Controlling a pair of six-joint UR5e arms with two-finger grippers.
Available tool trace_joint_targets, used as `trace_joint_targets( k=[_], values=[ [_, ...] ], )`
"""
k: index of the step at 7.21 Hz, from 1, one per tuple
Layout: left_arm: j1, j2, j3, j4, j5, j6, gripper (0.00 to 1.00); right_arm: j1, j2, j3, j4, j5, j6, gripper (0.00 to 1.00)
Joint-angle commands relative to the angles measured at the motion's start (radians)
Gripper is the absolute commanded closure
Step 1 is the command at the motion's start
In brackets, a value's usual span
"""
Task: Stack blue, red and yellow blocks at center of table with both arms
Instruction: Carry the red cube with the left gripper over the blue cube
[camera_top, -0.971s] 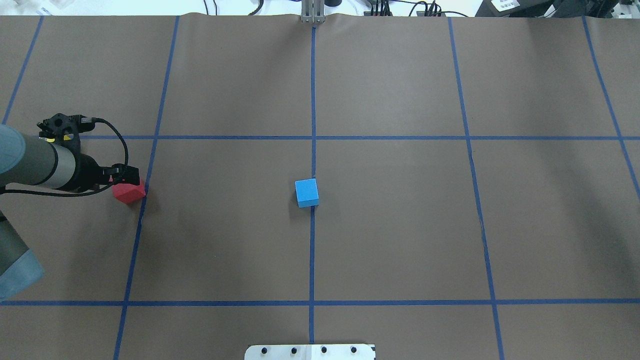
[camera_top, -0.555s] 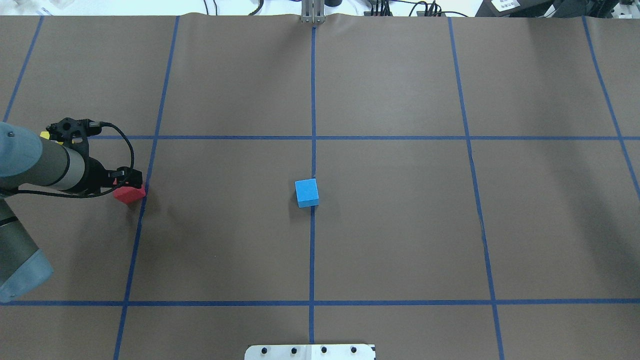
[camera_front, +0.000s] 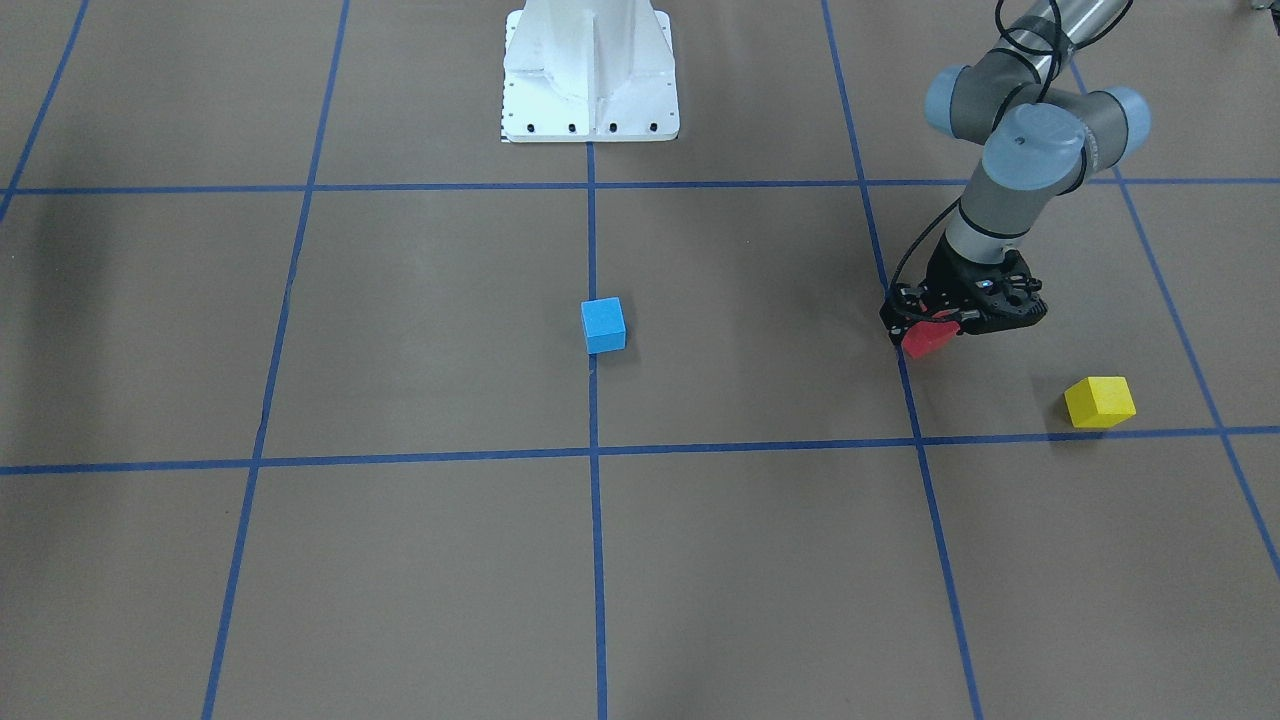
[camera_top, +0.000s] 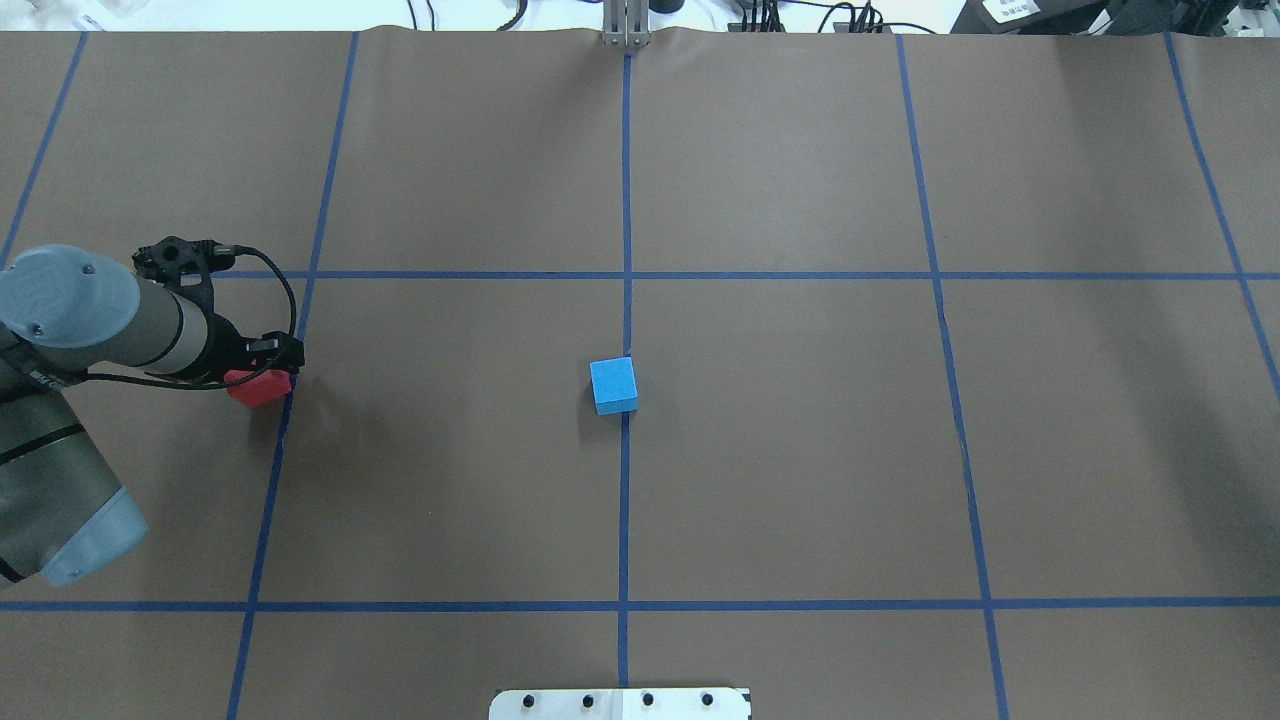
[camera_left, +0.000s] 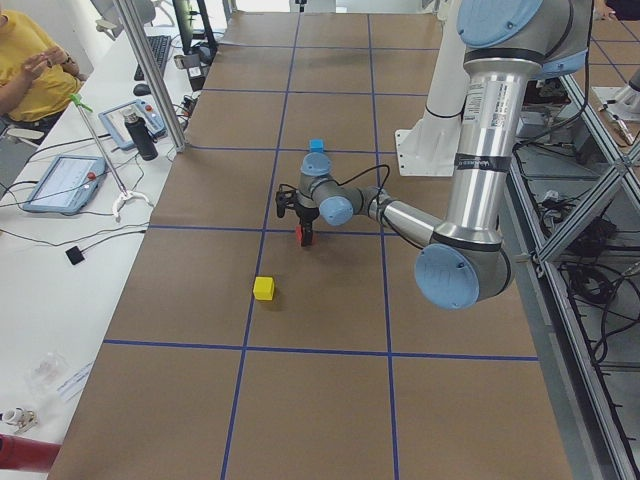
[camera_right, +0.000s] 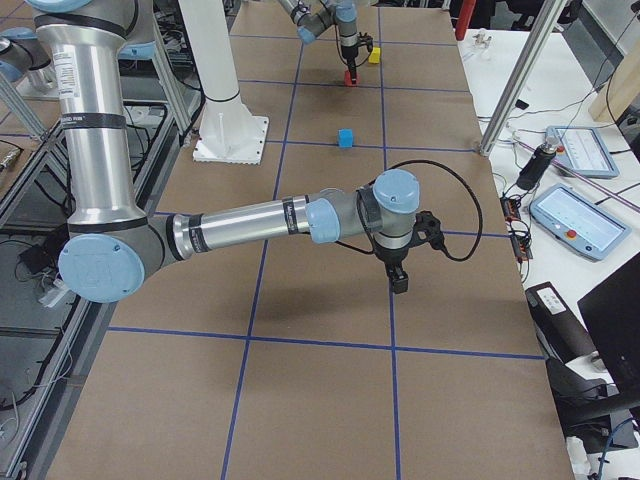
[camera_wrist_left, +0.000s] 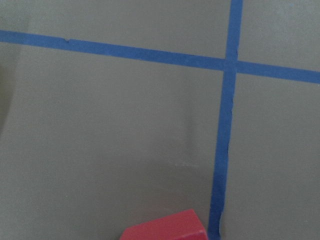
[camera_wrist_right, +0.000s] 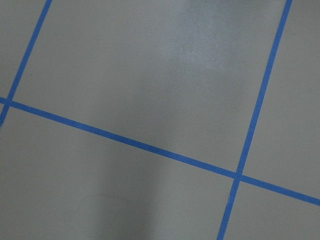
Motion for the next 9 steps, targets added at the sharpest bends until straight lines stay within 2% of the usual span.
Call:
trace_joint_targets(
  k=[1,2,3,4,6,7,9],
  values=[
    [0.01,0.001,-0.018,0.001,0.0,0.013,1.0,0.0,0.0,0.0,0.0,-0.002,0.003,0.0],
    [0.009,-0.005,-0.076,0.057,-0.008,0.024,1.0,0.0,-0.001,-0.001,-0.002,-0.005,0.003,0.0],
    [0.004,-0.047,-0.171,0.267,-0.016,0.092,1.0,0.018,-0.009,-0.01,-0.003,-0.003,0.007,0.0],
    [0.004,-0.156,-0.214,0.432,-0.014,0.139,1.0,0.032,-0.056,-0.021,-0.003,-0.005,0.01,0.0],
    [0.012,-0.357,-0.175,0.556,-0.013,0.131,1.0,0.047,-0.11,-0.023,0.0,-0.1,-0.035,0.0],
    [0.029,-0.452,-0.131,0.617,-0.011,0.086,1.0,0.067,-0.13,-0.023,0.0,-0.095,-0.054,0.0],
    [0.076,-0.601,-0.014,0.619,0.001,0.041,1.0,0.097,-0.148,-0.021,-0.002,-0.089,-0.086,0.0]
  ],
)
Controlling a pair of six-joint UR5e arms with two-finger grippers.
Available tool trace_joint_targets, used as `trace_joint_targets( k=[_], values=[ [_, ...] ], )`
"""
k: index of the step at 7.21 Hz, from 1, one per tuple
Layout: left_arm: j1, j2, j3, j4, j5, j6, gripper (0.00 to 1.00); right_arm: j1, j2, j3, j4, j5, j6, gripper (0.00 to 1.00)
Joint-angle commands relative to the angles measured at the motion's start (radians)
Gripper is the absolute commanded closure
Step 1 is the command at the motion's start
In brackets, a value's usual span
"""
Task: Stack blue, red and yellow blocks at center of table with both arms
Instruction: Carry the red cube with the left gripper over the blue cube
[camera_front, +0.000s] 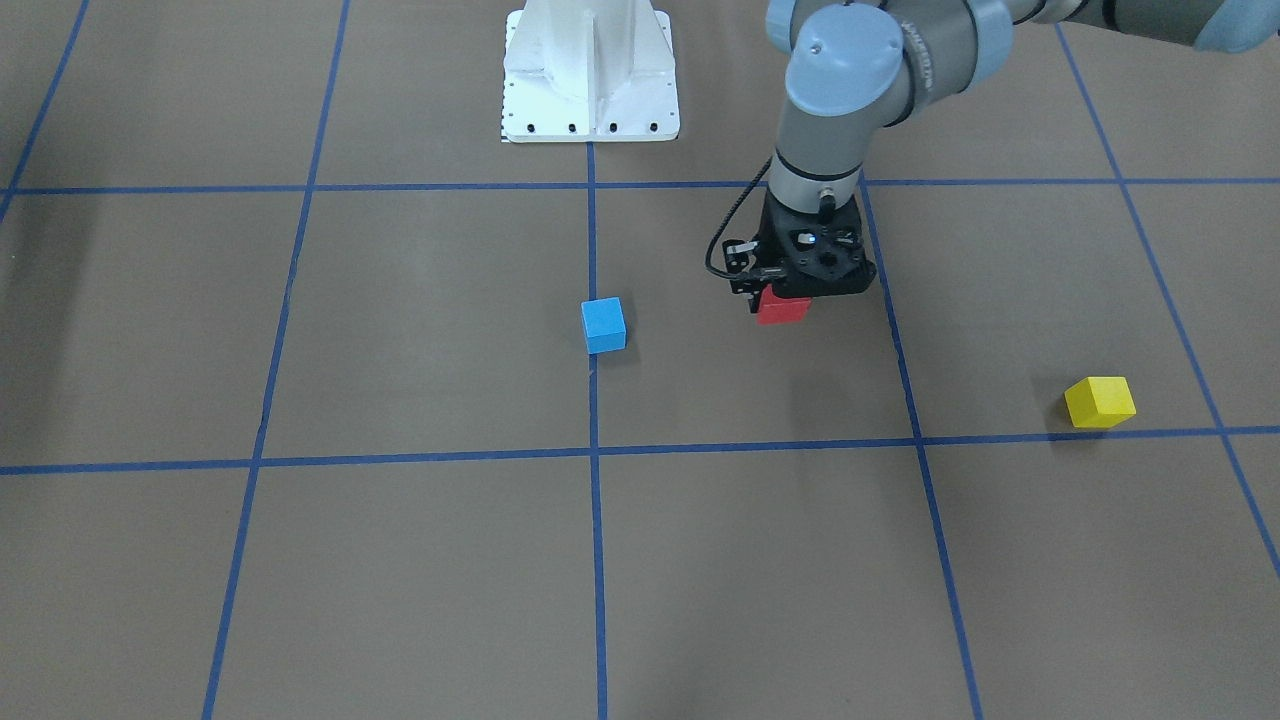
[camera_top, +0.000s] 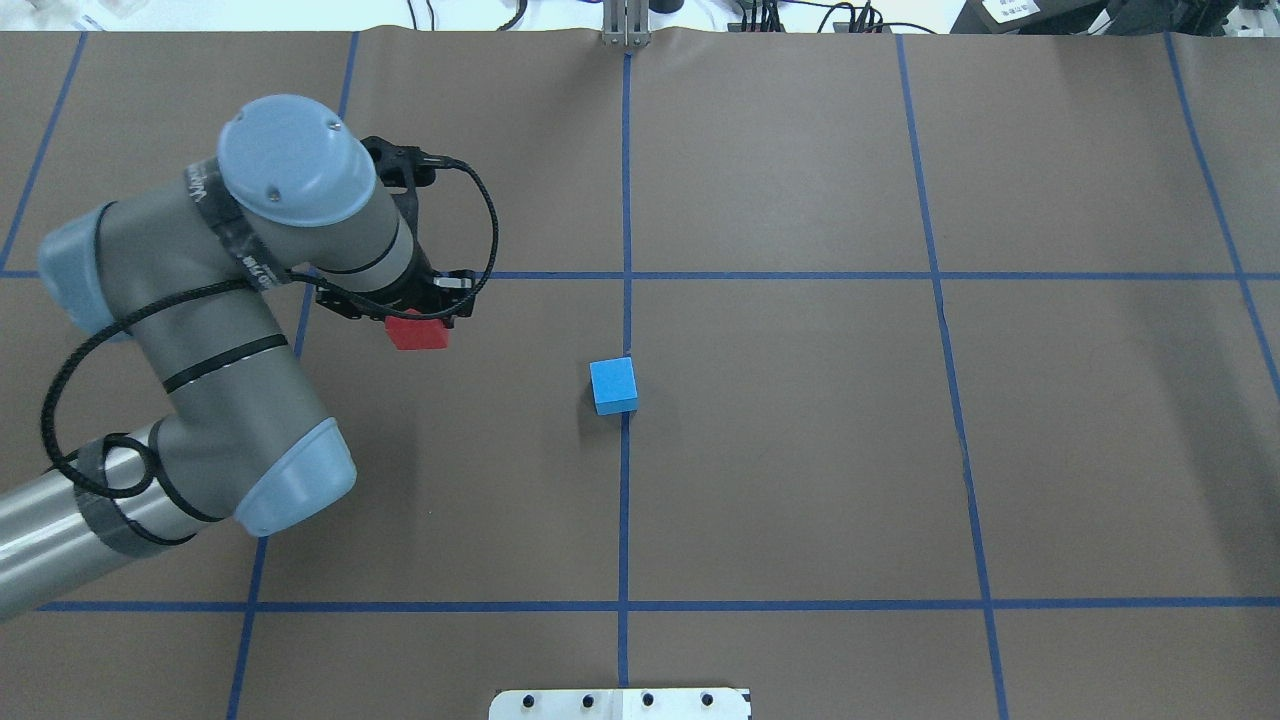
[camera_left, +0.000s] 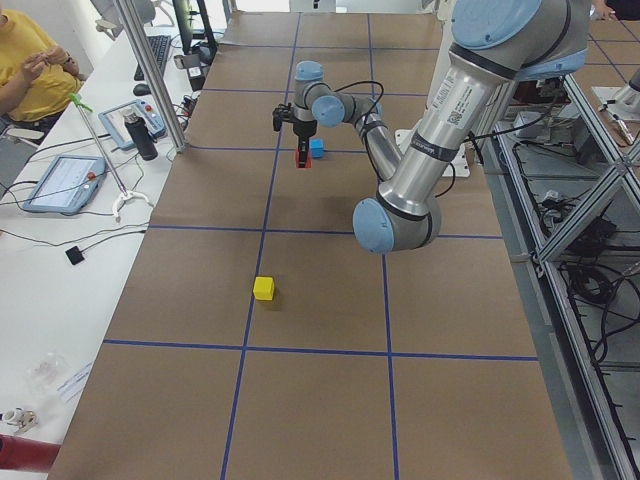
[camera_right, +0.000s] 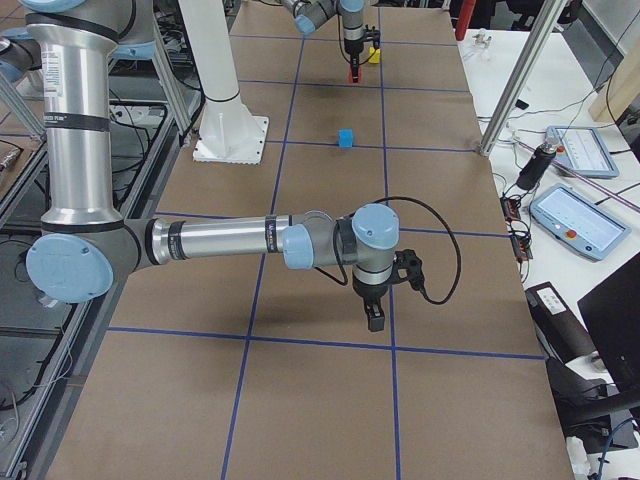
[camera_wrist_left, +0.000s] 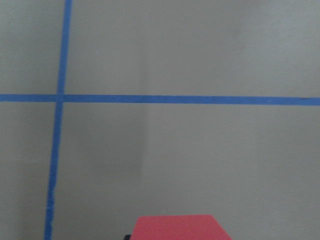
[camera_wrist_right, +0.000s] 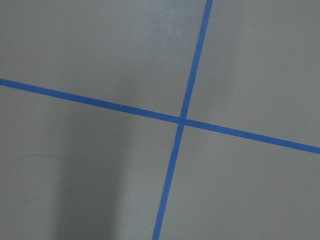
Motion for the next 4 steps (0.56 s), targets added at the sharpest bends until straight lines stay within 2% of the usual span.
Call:
trace_joint_targets(
  k=[1,3,4],
  values=[
    [0.038,-0.168,0.135,0.01,0.013,-0.023,1.0,0.015,-0.011,-0.002,-0.001,-0.002,-0.013,0.0],
    [0.087,-0.305,0.284,-0.001,0.028,-0.071,1.0,0.015,-0.012,-0.001,-0.002,-0.001,-0.011,0.0],
    [0.113,-0.324,0.324,-0.013,0.042,-0.072,1.0,0.018,-0.013,-0.001,-0.002,-0.001,-0.01,0.0]
  ],
)
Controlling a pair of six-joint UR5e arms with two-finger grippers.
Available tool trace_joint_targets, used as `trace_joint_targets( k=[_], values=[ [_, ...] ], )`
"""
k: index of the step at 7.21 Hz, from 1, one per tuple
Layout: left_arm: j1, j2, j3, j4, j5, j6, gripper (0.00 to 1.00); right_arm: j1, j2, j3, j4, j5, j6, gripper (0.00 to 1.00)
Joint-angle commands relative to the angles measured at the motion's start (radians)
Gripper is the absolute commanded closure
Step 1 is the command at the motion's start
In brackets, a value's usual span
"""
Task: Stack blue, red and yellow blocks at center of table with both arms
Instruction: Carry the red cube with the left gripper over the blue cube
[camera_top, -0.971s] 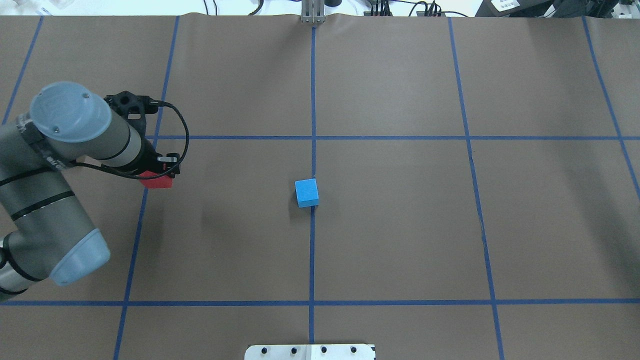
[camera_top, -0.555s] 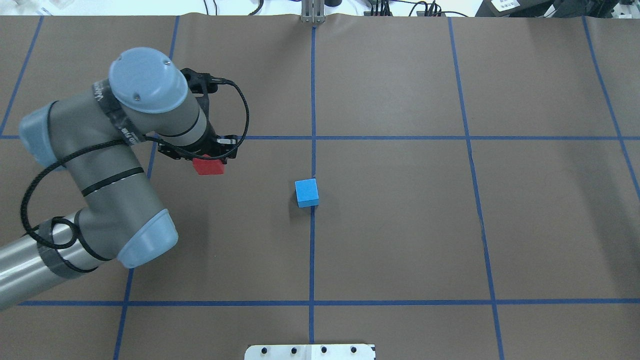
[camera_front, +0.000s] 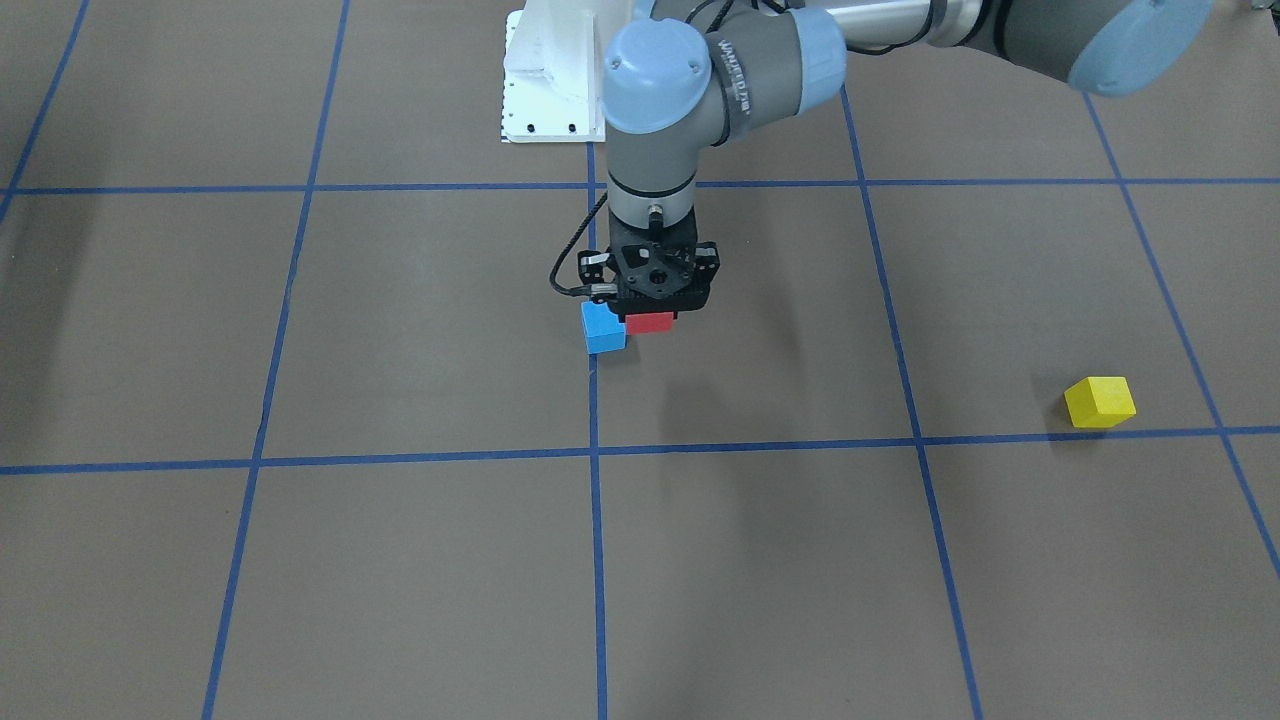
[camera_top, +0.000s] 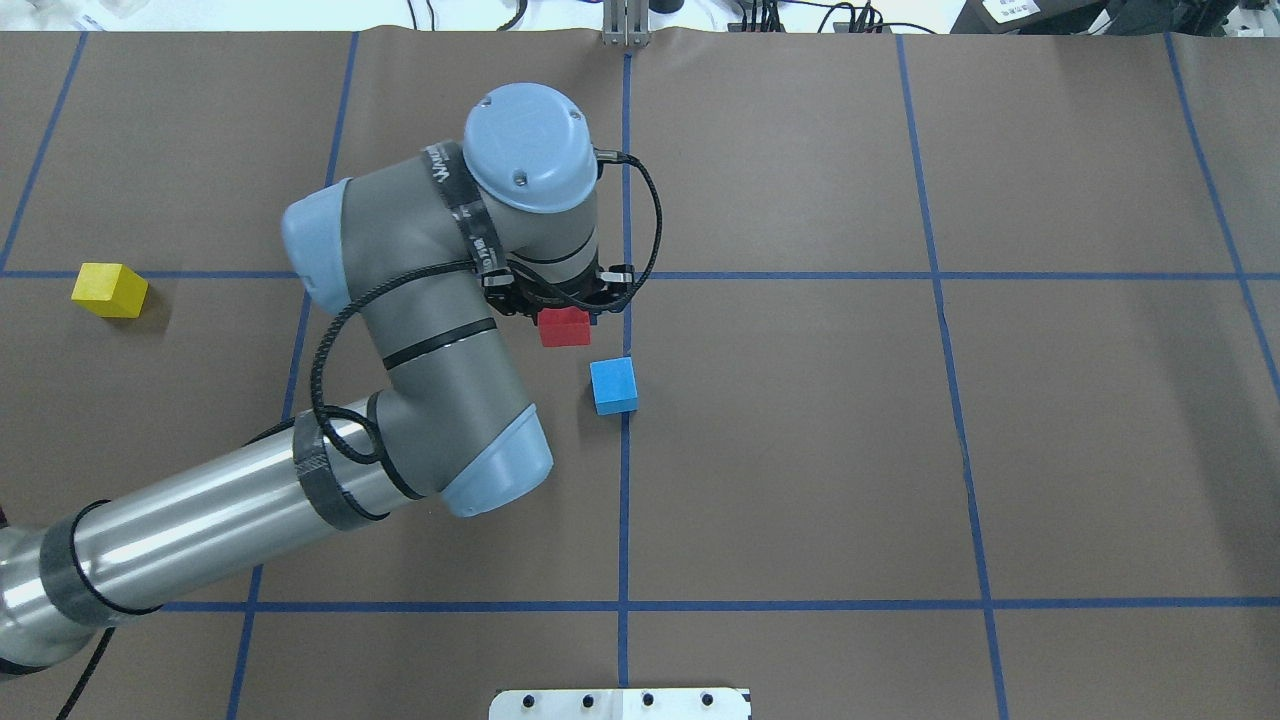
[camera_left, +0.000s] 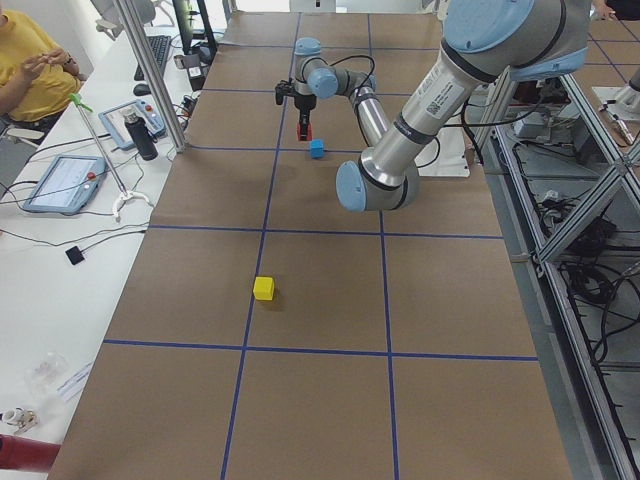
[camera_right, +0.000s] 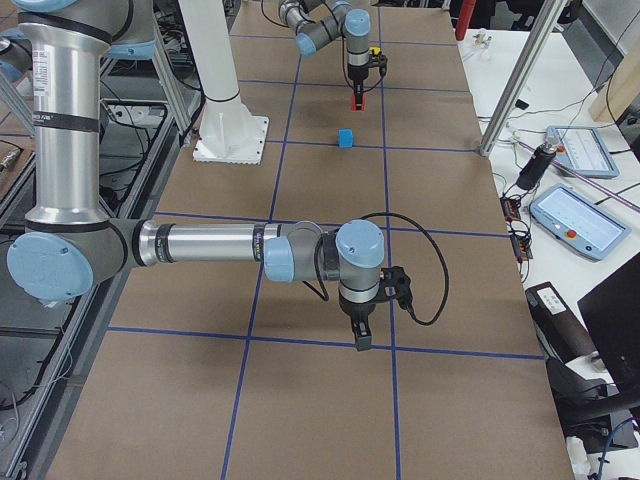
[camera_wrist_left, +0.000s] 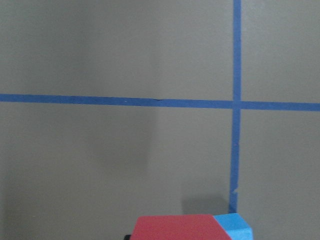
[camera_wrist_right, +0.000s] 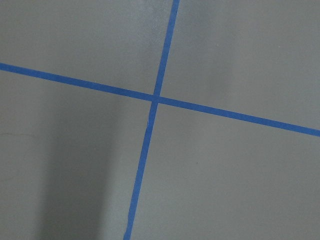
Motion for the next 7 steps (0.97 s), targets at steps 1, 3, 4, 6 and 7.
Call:
trace_joint_targets(
  k=[1,3,4,6,7],
  values=[
    [0.045,-0.045,0.088,-0.047,0.016,-0.012,1.0,0.002,0.001,0.0,0.0,-0.001,0.004,0.0],
    [0.055,-0.045,0.146,-0.122,0.016,-0.012,1.0,0.002,0.001,0.0,0.0,0.009,0.006,0.0],
    [0.055,-0.044,0.157,-0.133,0.016,-0.01,0.95,0.002,0.002,0.002,0.0,0.008,0.007,0.0],
    [0.053,-0.039,0.138,-0.119,0.01,-0.011,0.92,0.002,0.004,0.003,0.0,0.009,0.009,0.0],
    [0.053,-0.029,0.128,-0.113,0.01,-0.015,0.89,0.002,0.005,0.003,0.0,0.009,0.009,0.0]
  ],
)
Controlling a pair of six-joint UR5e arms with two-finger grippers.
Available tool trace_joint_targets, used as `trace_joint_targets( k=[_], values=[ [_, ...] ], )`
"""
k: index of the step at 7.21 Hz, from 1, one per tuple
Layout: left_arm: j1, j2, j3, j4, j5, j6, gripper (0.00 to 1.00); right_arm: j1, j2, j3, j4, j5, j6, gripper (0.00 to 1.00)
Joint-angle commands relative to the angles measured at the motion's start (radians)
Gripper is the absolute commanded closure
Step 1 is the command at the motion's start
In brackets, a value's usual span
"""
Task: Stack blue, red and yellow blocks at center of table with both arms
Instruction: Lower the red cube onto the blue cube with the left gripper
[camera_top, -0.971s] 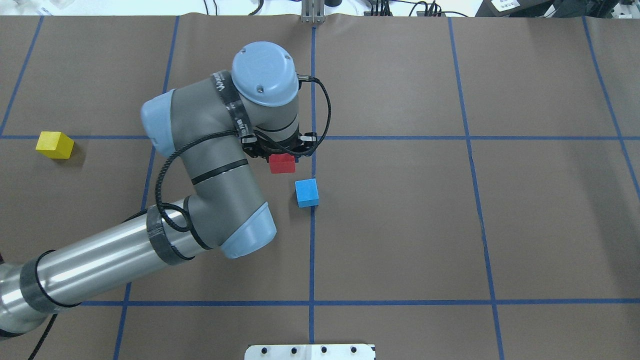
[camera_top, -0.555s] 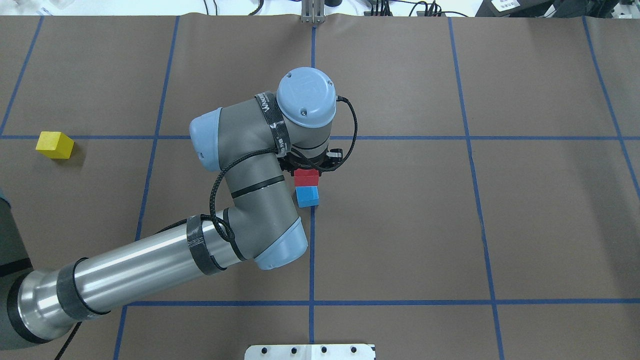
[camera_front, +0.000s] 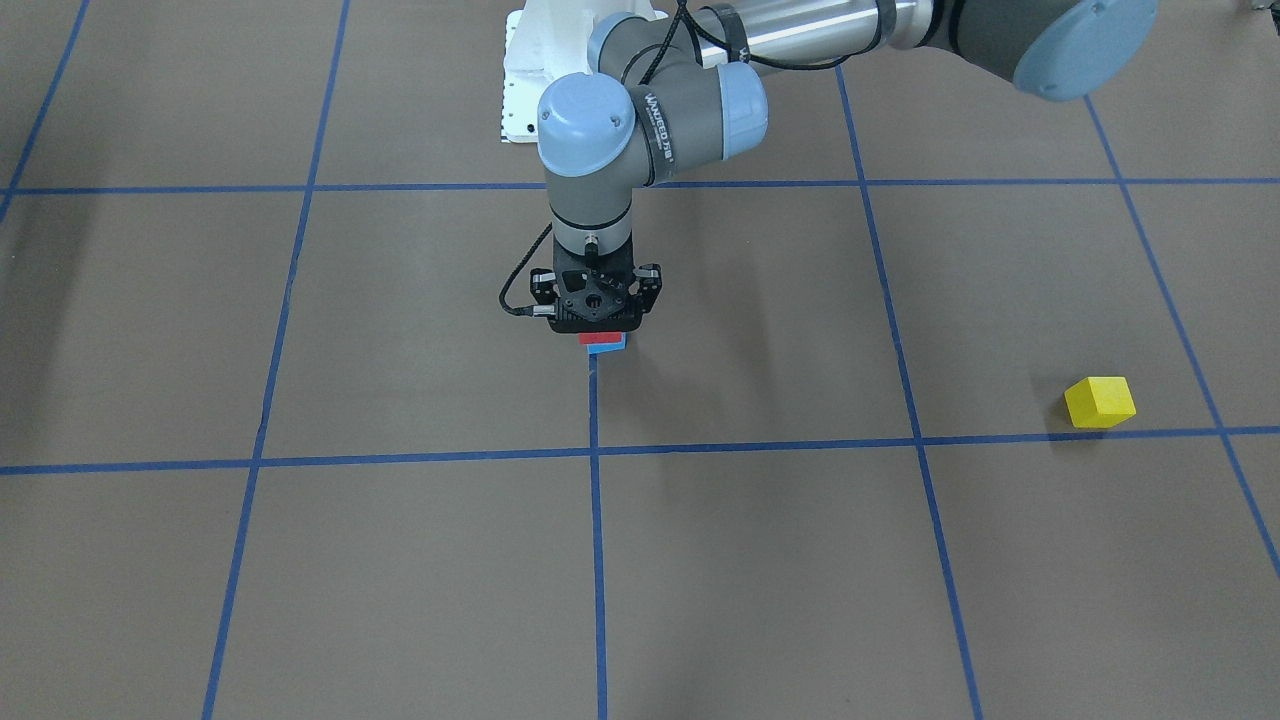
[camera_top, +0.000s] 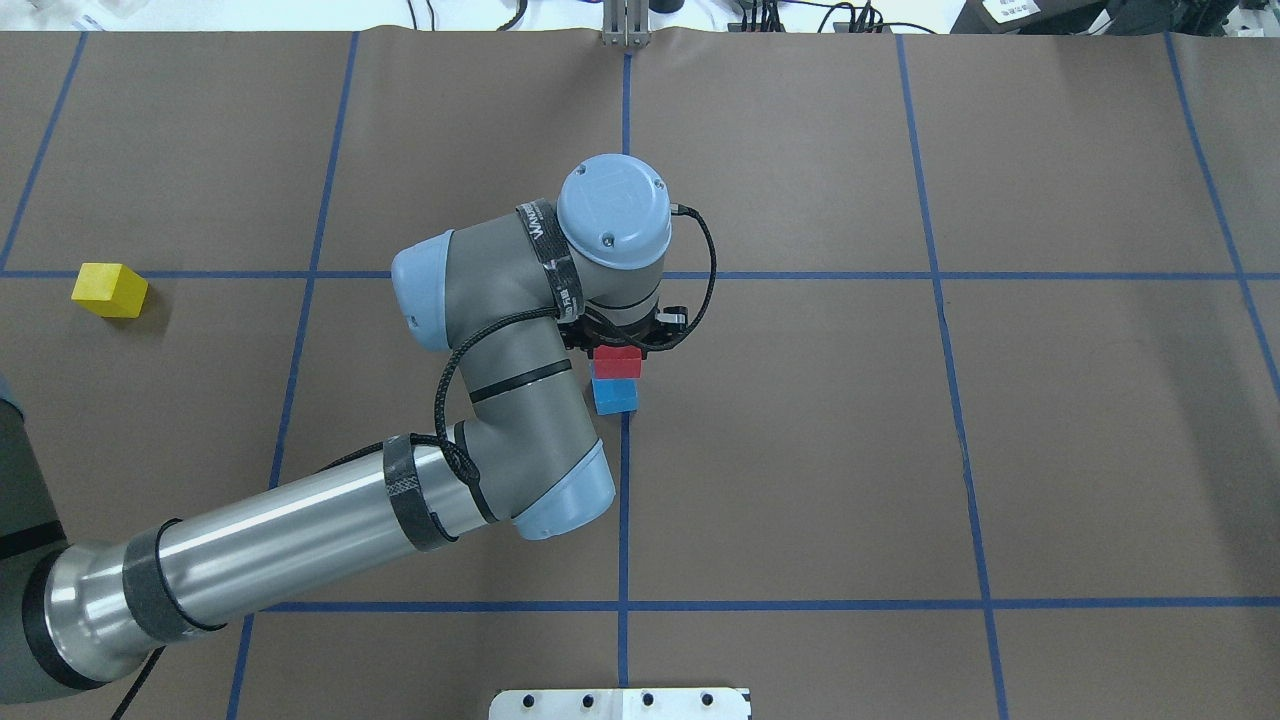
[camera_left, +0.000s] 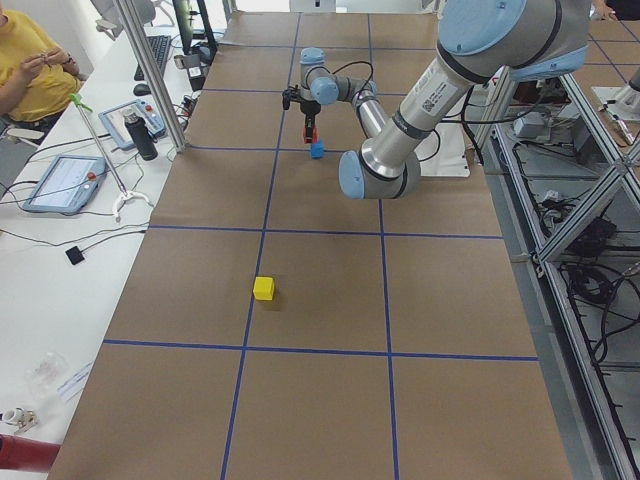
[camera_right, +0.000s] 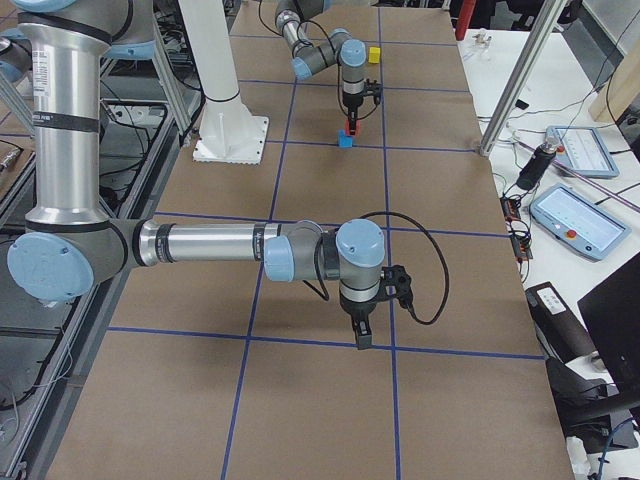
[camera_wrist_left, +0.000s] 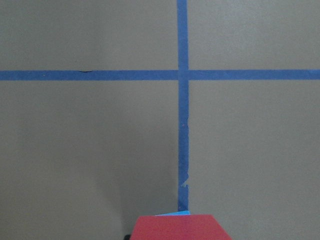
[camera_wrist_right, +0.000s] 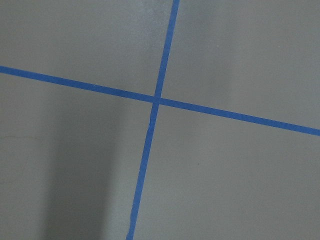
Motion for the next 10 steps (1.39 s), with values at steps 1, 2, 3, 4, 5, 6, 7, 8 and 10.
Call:
trace_joint_targets(
  k=[1,2,3,4,5,6,7,8,10],
  values=[
    [0.0,0.021,-0.027,0.008,-0.003,-0.007,0.85,0.0,0.003,-0.001,0.0,0.0,0.0,0.0],
    [0.001,0.027,-0.032,0.007,-0.003,-0.01,0.73,0.0,0.003,-0.001,0.0,0.0,0.0,0.0],
    [0.003,0.026,-0.032,0.007,-0.003,-0.02,0.62,0.0,0.003,-0.003,0.0,0.0,0.0,0.0],
    [0.015,0.026,-0.032,0.007,-0.003,-0.044,0.51,0.0,0.001,-0.003,0.0,0.002,0.0,0.0],
    [0.02,0.024,-0.033,0.007,-0.003,-0.047,0.44,0.0,0.0,-0.003,-0.002,0.002,0.0,0.0],
    [0.032,0.026,-0.033,0.005,-0.001,-0.05,0.41,0.0,0.001,-0.003,-0.002,0.002,0.0,0.0],
    [0.035,0.024,-0.033,0.005,-0.001,-0.052,0.38,0.0,0.0,-0.003,-0.002,0.002,0.0,0.0],
    [0.035,0.026,-0.04,0.005,-0.001,-0.049,0.38,0.0,0.0,-0.003,-0.002,0.002,0.0,0.0],
    [0.034,0.029,-0.055,0.005,-0.001,-0.041,0.38,0.0,0.004,-0.003,-0.003,0.0,0.0,0.0]
  ],
)
